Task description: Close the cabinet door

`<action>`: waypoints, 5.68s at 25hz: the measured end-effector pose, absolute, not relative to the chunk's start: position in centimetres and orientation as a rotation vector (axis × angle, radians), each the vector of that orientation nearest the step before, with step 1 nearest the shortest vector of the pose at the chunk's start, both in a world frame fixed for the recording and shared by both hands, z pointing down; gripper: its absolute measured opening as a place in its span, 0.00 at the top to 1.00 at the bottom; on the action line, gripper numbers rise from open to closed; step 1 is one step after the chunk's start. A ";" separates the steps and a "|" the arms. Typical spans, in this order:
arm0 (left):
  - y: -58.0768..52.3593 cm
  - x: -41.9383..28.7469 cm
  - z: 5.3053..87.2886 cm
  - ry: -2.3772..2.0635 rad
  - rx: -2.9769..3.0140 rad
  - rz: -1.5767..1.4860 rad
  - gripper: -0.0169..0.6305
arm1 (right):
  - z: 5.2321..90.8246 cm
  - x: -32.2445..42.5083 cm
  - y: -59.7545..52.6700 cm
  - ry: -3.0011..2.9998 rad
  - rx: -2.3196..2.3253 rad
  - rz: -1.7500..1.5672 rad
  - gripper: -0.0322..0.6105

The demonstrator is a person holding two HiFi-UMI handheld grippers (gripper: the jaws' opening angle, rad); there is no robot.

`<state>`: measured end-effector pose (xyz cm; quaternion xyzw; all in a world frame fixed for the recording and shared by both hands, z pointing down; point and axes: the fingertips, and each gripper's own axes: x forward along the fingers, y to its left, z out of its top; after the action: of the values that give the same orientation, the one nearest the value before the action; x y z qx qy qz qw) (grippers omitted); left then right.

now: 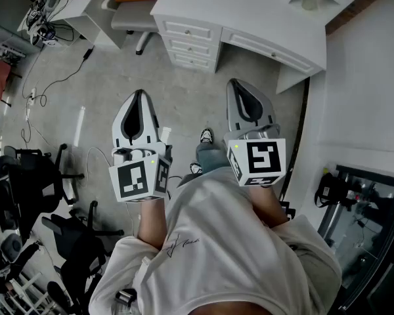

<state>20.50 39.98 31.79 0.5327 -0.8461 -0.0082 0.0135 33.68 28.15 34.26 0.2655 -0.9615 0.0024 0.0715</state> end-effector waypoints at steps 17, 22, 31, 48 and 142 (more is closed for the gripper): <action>28.9 15.8 31.7 -2.574 1.731 -0.007 0.95 | 31.5 24.6 19.8 -3.048 0.619 -0.072 0.91; 27.8 15.1 32.0 -2.589 1.714 -0.015 0.95 | 32.6 23.3 19.1 -3.071 0.479 0.007 0.91; 26.6 14.8 33.4 -2.552 1.780 0.121 0.95 | 32.9 20.9 20.6 -3.099 0.225 -0.031 0.91; 20.2 3.3 33.1 -2.488 1.883 -0.062 0.95 | 32.7 10.9 14.3 -3.102 0.337 -0.005 0.91; 2.9 -24.5 29.1 -2.195 2.242 -0.215 0.95 | 22.4 -20.8 -6.4 -2.925 1.217 -0.286 0.83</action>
<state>-24.46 2.88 29.10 0.7129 -0.6980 -0.0684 -0.0019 -20.79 -6.45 22.36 0.3824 -0.9194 -0.0899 -0.0196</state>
